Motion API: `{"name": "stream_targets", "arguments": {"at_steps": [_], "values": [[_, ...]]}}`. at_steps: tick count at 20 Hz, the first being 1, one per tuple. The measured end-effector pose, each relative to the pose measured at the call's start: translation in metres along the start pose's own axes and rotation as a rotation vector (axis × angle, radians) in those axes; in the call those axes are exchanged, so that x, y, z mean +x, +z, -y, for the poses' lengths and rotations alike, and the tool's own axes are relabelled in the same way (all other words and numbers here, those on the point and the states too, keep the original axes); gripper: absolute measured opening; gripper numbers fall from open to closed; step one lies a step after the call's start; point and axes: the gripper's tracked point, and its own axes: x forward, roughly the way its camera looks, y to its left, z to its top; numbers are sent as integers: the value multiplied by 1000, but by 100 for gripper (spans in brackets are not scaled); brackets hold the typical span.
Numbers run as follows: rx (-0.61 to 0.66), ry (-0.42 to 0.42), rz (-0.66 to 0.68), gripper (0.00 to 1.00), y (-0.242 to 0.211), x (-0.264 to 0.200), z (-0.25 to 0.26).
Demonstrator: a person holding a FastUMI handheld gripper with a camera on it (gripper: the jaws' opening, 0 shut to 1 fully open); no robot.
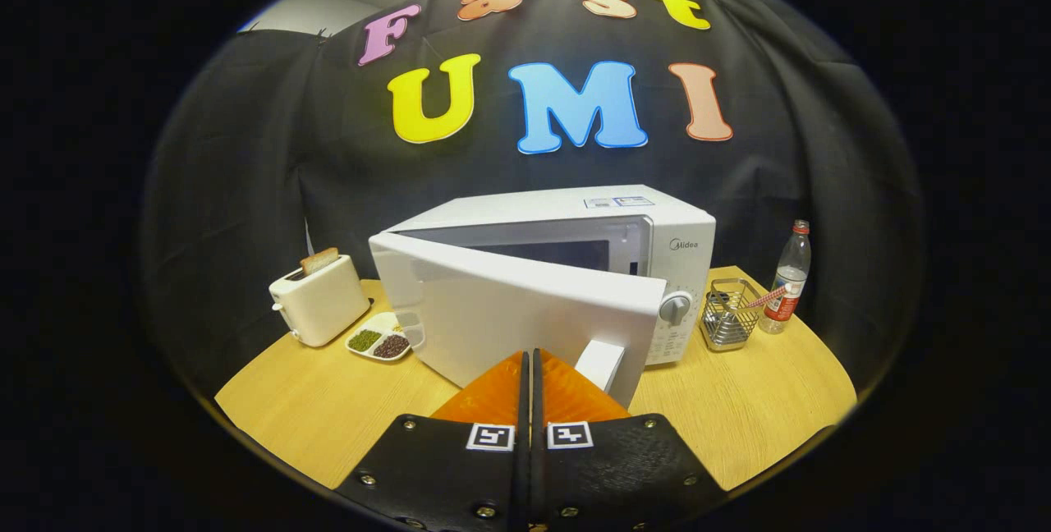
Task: Open the microwave, put the food inside, and close the microwave door.
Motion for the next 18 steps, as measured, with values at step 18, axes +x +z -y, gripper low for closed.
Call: {"name": "stream_targets", "arguments": {"at_steps": [18], "values": [[9,-43,17,0,26,92,34]]}}
